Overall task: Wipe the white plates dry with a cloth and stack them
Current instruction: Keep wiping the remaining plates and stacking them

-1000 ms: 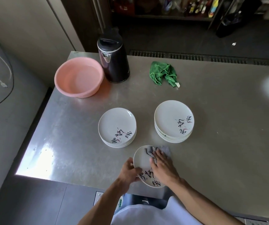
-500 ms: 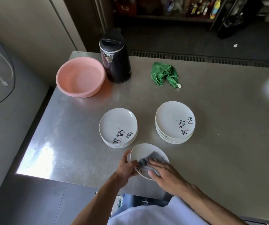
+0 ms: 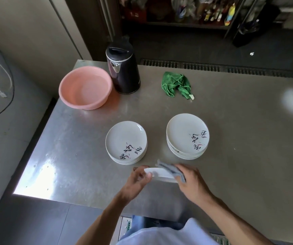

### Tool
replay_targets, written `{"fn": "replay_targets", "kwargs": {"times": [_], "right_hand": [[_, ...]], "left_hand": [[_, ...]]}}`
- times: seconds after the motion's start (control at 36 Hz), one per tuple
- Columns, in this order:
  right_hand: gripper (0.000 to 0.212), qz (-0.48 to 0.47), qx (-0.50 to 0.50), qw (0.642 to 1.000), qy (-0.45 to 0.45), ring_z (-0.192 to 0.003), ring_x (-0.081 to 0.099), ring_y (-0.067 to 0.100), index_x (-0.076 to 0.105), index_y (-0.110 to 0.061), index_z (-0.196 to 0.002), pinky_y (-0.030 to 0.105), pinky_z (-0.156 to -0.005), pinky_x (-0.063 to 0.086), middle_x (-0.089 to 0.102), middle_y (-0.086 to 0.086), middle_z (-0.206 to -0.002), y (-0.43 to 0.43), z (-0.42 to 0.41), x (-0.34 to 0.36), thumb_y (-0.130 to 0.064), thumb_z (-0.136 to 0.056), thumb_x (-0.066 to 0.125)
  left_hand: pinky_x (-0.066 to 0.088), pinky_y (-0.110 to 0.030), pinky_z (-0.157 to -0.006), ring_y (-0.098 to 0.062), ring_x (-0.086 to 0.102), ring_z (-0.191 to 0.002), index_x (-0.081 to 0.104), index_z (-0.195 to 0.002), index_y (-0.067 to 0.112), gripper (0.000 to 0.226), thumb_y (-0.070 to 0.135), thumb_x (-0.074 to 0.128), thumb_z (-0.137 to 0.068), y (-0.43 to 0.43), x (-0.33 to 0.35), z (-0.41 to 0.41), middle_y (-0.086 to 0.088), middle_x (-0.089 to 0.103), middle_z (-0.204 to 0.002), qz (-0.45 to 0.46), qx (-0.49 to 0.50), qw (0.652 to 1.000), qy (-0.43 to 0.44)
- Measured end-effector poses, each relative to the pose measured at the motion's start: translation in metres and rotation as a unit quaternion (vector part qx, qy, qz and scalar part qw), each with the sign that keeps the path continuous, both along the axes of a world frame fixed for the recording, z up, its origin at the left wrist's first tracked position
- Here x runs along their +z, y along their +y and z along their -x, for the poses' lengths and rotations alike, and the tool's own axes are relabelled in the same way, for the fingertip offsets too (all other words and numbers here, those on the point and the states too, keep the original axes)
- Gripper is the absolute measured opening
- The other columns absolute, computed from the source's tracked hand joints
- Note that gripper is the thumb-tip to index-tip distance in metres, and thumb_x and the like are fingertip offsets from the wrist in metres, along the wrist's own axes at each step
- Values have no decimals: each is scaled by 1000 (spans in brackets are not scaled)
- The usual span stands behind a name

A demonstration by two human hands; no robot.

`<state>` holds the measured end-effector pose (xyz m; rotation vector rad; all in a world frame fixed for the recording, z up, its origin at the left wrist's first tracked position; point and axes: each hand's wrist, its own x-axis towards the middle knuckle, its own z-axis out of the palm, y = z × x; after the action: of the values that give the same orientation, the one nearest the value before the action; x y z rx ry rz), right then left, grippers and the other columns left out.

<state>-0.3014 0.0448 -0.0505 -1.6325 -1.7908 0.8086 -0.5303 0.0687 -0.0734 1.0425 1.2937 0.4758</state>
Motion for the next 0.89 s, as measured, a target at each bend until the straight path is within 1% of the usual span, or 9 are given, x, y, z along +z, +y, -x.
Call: {"fn": "replay_targets", "kwargs": {"times": [0.08, 0.17, 0.25, 0.33, 0.44, 0.56, 0.64, 0.72, 0.89], "right_hand": [[16, 89, -37, 993, 66, -76, 62, -6, 72, -18, -105, 15, -71, 49, 71, -15, -86, 10, -6, 3, -9, -91, 68], [16, 130, -64, 987, 67, -81, 66, -3, 72, -18, -108, 16, -72, 52, 73, -14, -90, 7, -6, -7, -14, -94, 66], [26, 142, -123, 980, 72, -91, 65, -9, 70, -16, -116, 4, -78, 44, 71, -22, -98, -1, -7, -18, -5, -94, 62], [47, 146, -125, 976, 102, -123, 56, -5, 56, -29, -140, 10, -100, 40, 61, -24, -133, -11, -6, -22, -6, -99, 54], [58, 173, -111, 975, 89, -137, 43, -1, 38, -43, -150, 14, -109, 34, 48, -19, -148, -27, 1, -32, -14, -101, 53], [58, 199, 10, 980, 24, -150, 20, 5, 23, -36, -155, 8, -115, 12, 22, -14, -161, -44, 17, -51, -26, -104, 49], [61, 210, 66, 971, -93, -154, -1, 16, 10, -25, -157, 24, -122, -6, 2, -3, -166, -45, 26, -61, -37, -106, 42], [59, 154, 124, 973, -120, -154, 6, 14, 22, -18, -157, 22, -122, -5, 8, -6, -163, -41, 26, -55, -41, -105, 40], [59, 149, 237, 955, -94, -149, -1, -6, 27, -23, -156, 19, -122, -1, 8, -18, -162, -57, -7, -48, -49, -103, 33]], "left_hand": [[51, -46, -99, -38, 57, -114, 67, -106, -9, 20, 7, 71, -94, 2, -10, 1, -25, 54, -124, -1, 4, 1000, -12], [47, -43, -82, -27, 59, -91, 61, -100, -12, 35, 21, 71, -95, 1, -3, -2, -19, 62, -98, 24, -8, 998, -56], [44, -40, -75, -23, 58, -85, 57, -98, -13, 50, 34, 72, -89, -2, -6, -4, -12, 61, -89, 45, -6, 997, -65], [47, -35, -66, -24, 61, -81, 57, -96, -5, 50, 39, 76, -84, -7, -15, -6, -9, 65, -87, 85, 7, 994, -70], [47, -27, -60, -20, 61, -74, 56, -87, 19, 31, 37, 81, -85, -14, -28, -9, -3, 65, -85, 182, 58, 979, -70], [51, -29, -66, -20, 62, -81, 59, -105, 19, 19, 31, 70, -95, -17, -36, -19, -7, 67, -93, 250, 106, 960, -76], [57, -45, -85, -30, 65, -94, 62, -117, 8, 25, 27, 62, -101, -16, -37, -25, -18, 71, -106, 270, 122, 950, -101], [45, -63, -108, -42, 62, -108, 56, -130, -11, 41, 22, 54, -106, -11, -38, -27, -34, 64, -126, 275, 130, 945, -121], [44, -64, -108, -54, 58, -122, 52, -133, -13, 43, 21, 49, -108, -3, -43, -24, -37, 64, -124, 290, 144, 939, -112]]}}
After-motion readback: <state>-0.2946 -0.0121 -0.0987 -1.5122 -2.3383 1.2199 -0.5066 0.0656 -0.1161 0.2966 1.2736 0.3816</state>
